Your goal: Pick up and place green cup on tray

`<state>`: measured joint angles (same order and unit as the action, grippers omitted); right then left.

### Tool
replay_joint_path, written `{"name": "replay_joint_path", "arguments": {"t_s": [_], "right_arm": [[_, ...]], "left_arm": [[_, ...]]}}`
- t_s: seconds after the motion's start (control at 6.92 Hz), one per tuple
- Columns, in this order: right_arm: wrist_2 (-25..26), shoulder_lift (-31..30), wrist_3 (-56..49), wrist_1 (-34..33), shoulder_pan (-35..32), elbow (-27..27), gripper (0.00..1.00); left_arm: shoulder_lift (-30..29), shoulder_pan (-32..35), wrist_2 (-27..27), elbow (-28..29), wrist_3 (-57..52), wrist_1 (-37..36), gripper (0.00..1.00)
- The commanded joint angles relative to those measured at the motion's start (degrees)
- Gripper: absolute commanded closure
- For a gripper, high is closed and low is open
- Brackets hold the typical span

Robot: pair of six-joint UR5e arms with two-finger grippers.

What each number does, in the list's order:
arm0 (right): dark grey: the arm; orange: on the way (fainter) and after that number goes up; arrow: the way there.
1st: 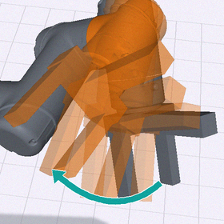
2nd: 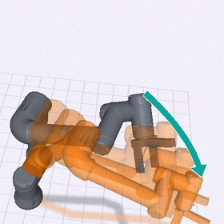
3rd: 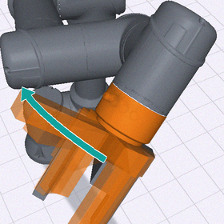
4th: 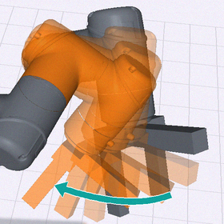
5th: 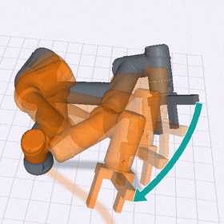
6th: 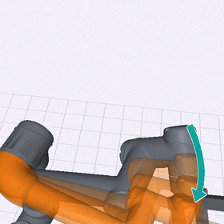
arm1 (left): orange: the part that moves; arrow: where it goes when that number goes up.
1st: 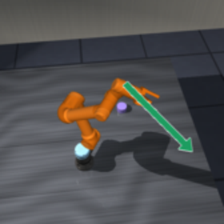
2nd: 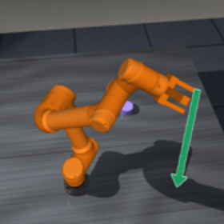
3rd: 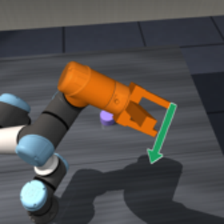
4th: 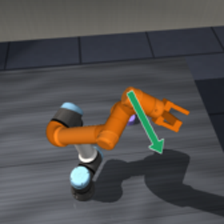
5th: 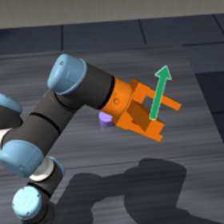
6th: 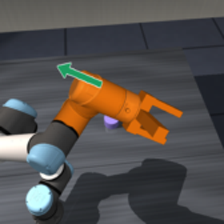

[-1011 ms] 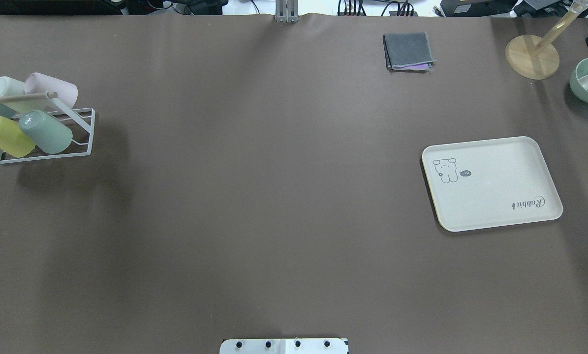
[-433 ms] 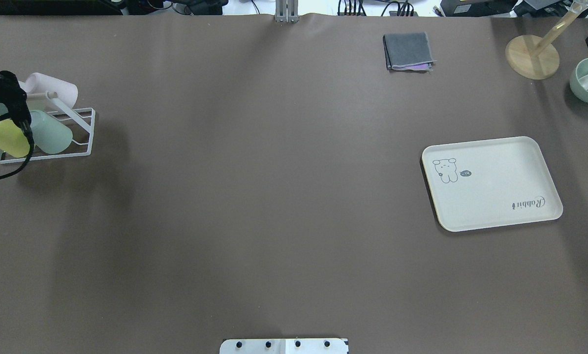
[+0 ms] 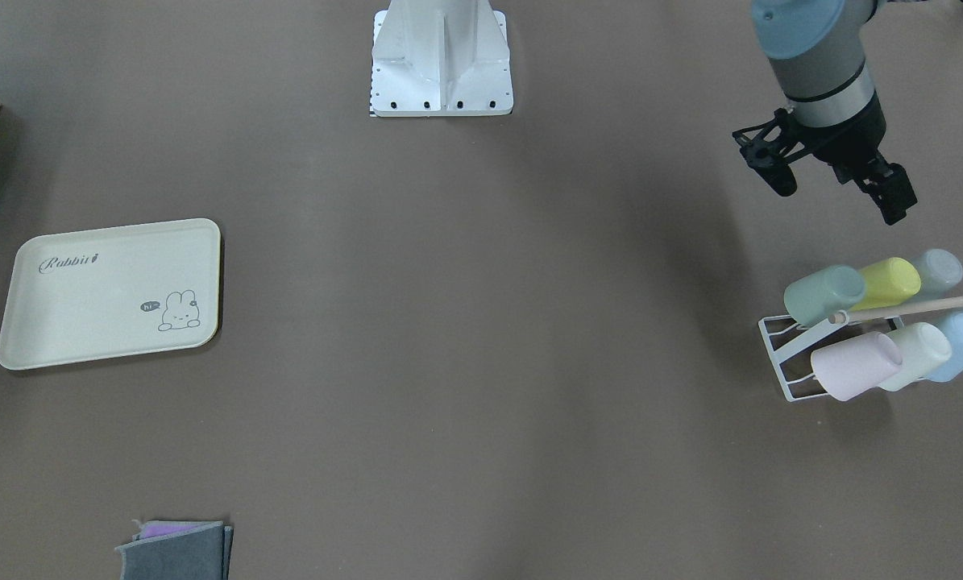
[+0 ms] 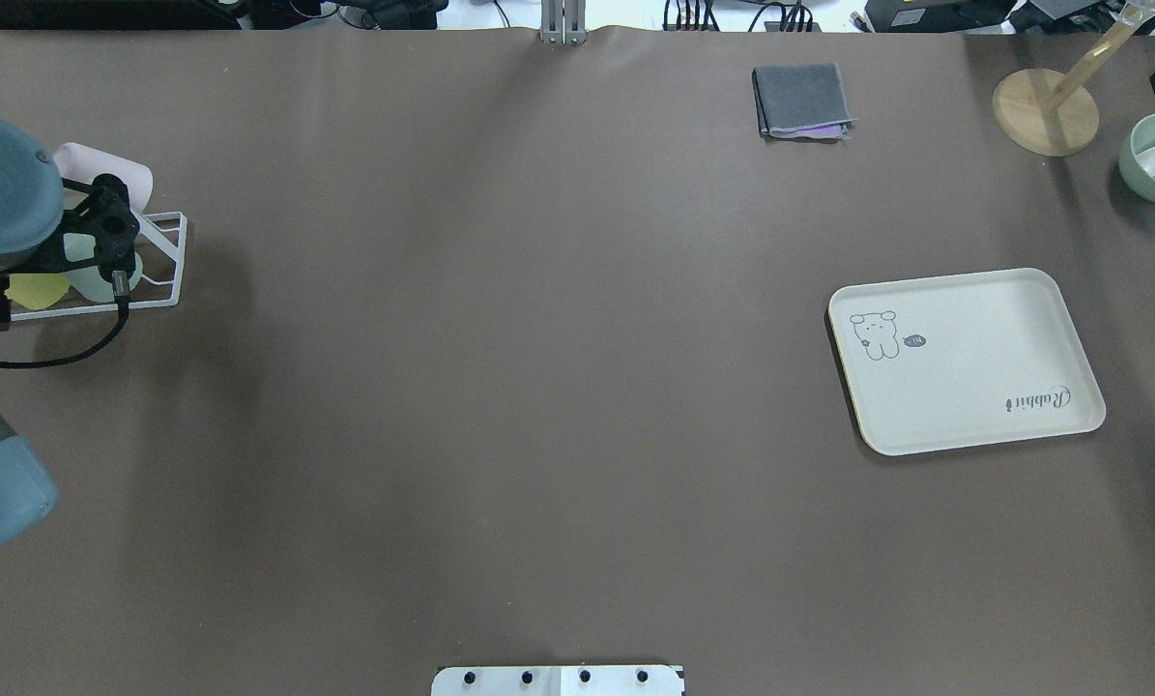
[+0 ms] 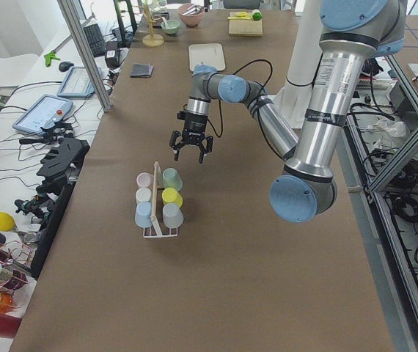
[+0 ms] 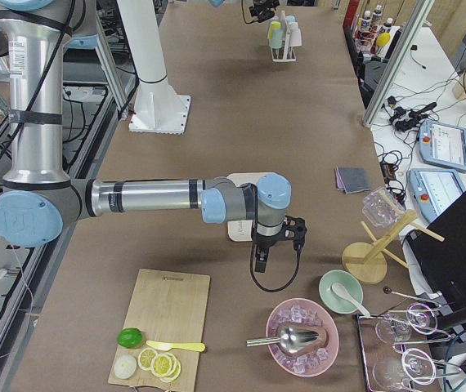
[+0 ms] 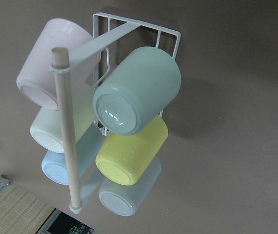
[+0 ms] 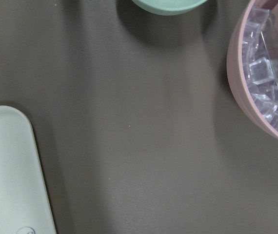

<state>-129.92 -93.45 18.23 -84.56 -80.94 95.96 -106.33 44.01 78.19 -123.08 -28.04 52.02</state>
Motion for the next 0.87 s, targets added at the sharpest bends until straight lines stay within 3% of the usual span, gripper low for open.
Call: {"name": "replay_joint_path", "arguments": {"t_s": [0.0,0.43,0.72], "right_arm": [[-0.07,0.37,5.66,4.23,4.36,-0.69,0.00],[0.20,0.64,11.30,10.37,10.08,-1.04,0.00],[-0.15,0.73,11.30,18.34,12.90,-5.50,0.00]], "left_arm": [[-1.59,-4.45,-10.38,4.48,-2.79,-0.26,0.02],[-2.39,-11.47,-21.19,10.21,-8.24,-0.43,0.02],[-2.04,-13.51,-26.57,13.56,-15.36,-0.60,0.02]]}}
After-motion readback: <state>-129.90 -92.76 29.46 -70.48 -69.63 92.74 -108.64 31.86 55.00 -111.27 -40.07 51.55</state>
